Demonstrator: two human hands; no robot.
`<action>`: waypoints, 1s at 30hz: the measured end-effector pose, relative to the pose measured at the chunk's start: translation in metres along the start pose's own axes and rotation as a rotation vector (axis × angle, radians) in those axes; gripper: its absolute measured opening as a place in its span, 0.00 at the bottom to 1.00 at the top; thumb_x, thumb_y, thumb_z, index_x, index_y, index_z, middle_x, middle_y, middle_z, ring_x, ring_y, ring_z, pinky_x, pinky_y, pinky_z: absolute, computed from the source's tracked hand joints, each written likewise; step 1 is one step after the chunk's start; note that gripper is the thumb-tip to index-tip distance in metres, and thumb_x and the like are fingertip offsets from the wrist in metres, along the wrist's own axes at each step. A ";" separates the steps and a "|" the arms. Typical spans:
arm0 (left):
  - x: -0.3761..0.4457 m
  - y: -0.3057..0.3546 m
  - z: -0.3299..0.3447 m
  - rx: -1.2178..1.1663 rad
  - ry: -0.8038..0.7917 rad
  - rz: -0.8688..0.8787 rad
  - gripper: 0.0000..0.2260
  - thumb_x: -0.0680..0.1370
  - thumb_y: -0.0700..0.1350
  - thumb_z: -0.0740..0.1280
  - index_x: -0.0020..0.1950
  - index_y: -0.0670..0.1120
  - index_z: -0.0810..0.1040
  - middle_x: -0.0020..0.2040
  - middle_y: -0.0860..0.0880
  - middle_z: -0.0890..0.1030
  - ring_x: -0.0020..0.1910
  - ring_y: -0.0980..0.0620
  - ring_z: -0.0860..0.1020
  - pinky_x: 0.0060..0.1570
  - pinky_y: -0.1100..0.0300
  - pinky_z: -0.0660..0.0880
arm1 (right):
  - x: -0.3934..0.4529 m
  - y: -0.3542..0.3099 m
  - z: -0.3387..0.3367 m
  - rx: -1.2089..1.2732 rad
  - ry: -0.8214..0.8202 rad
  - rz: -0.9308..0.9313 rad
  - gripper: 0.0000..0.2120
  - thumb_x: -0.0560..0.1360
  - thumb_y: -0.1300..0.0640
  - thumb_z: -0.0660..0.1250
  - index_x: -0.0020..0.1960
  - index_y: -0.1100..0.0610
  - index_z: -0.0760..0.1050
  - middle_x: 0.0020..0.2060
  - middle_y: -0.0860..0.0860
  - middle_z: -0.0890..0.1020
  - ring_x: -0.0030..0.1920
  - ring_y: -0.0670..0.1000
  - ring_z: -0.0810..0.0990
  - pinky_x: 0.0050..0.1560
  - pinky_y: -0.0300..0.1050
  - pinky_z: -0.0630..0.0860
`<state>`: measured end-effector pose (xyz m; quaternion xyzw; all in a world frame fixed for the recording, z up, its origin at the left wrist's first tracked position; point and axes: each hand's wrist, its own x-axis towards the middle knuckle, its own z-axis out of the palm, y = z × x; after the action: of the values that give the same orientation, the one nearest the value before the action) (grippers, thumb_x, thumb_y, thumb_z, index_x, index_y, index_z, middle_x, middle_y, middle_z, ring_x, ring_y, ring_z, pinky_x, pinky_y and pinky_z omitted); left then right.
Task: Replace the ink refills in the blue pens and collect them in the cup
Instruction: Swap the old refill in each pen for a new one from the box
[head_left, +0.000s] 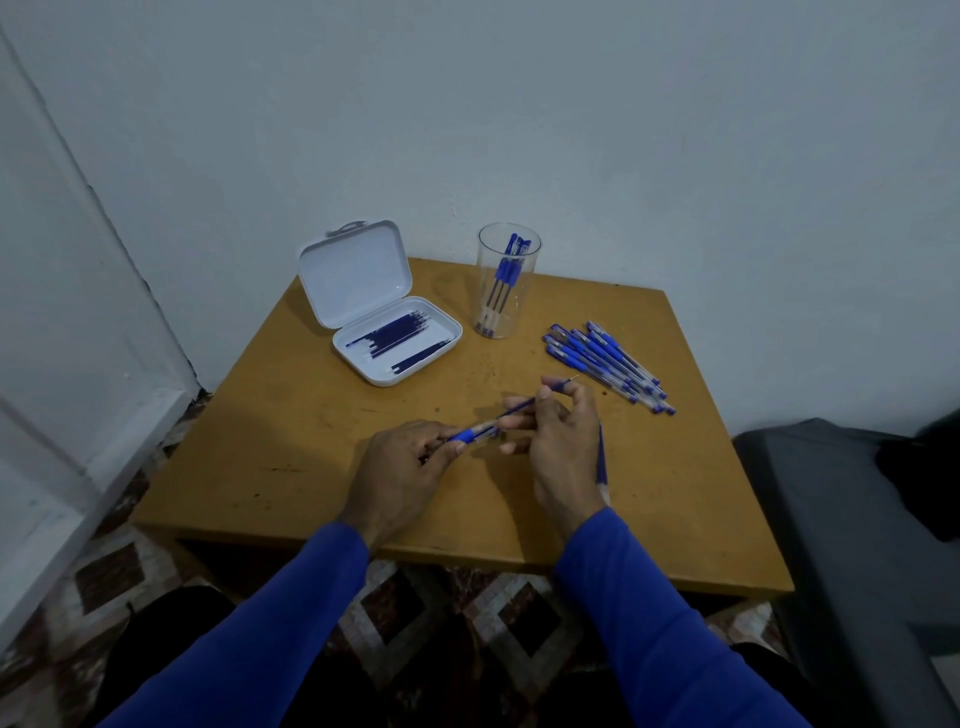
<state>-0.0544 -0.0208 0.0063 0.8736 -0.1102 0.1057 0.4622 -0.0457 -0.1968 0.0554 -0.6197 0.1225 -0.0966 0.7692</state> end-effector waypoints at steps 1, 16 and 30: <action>0.000 0.000 0.000 -0.002 0.000 -0.003 0.10 0.80 0.49 0.69 0.59 0.51 0.85 0.47 0.59 0.83 0.44 0.61 0.80 0.44 0.61 0.78 | 0.001 0.000 -0.001 0.007 0.032 -0.002 0.06 0.86 0.57 0.57 0.62 0.54 0.69 0.45 0.58 0.86 0.36 0.52 0.84 0.28 0.45 0.80; 0.000 0.002 0.001 0.062 0.038 0.020 0.11 0.80 0.51 0.70 0.60 0.50 0.85 0.45 0.58 0.84 0.42 0.61 0.80 0.46 0.58 0.80 | 0.021 0.007 -0.066 -1.227 0.256 -0.120 0.12 0.81 0.45 0.66 0.58 0.51 0.80 0.49 0.46 0.79 0.45 0.44 0.77 0.47 0.41 0.76; 0.000 0.002 0.002 0.067 0.044 0.029 0.11 0.80 0.50 0.70 0.60 0.48 0.84 0.44 0.58 0.83 0.42 0.62 0.80 0.45 0.66 0.75 | 0.016 0.013 -0.072 -1.265 0.239 -0.161 0.12 0.81 0.45 0.65 0.57 0.51 0.76 0.49 0.47 0.71 0.46 0.45 0.73 0.45 0.40 0.71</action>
<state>-0.0548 -0.0235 0.0073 0.8843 -0.1091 0.1352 0.4335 -0.0527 -0.2656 0.0275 -0.9454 0.1935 -0.1314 0.2270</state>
